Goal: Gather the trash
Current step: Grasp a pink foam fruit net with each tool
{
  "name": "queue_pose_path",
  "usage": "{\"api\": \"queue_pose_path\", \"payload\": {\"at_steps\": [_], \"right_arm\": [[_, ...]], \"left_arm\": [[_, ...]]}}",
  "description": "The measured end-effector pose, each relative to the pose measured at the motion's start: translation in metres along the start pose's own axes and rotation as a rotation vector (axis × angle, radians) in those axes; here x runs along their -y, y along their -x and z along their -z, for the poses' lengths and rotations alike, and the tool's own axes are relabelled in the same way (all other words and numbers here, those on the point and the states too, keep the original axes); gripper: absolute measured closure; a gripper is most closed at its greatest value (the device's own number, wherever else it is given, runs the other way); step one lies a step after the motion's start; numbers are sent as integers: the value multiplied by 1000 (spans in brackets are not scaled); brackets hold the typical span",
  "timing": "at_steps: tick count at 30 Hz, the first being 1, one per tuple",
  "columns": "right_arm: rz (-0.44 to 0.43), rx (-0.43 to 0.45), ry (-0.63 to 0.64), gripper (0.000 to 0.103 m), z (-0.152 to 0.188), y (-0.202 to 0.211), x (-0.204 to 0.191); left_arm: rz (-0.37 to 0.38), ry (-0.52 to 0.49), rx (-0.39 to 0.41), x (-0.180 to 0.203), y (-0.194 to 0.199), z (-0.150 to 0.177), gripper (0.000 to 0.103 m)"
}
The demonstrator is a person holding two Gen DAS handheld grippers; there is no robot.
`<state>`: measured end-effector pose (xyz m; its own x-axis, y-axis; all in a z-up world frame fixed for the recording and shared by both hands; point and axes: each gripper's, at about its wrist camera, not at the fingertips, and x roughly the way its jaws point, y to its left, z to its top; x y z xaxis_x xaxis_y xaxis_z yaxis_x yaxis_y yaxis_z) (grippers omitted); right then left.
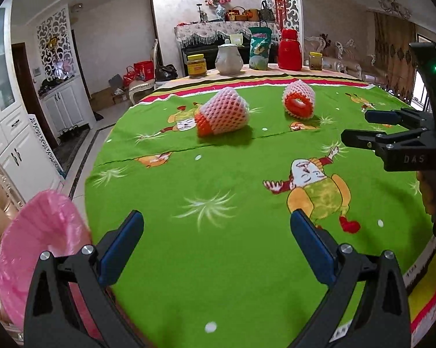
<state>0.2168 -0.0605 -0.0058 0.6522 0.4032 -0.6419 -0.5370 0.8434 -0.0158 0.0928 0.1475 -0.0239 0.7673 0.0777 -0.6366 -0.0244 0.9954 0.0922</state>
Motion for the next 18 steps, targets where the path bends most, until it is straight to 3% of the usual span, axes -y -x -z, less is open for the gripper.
{"api": "queue_pose_path", "payload": {"at_steps": [6,9,13,18], "right_arm": [[28,-48,-135,16,-15,-43,36],[35,-73,-215,16,-25,-68,53],[88,-65,-254,16,-40,-92,65],[102,-67,-328,16,-59,-123,85]], "left_arm": [[-2,14,-30,-8,-40,-22,5],[-17,67,-51,-22,-70,-42,5],[-33,83,-55,-30,-99,-65,5],[7,85,-84,-26,-131,-92,5]]}}
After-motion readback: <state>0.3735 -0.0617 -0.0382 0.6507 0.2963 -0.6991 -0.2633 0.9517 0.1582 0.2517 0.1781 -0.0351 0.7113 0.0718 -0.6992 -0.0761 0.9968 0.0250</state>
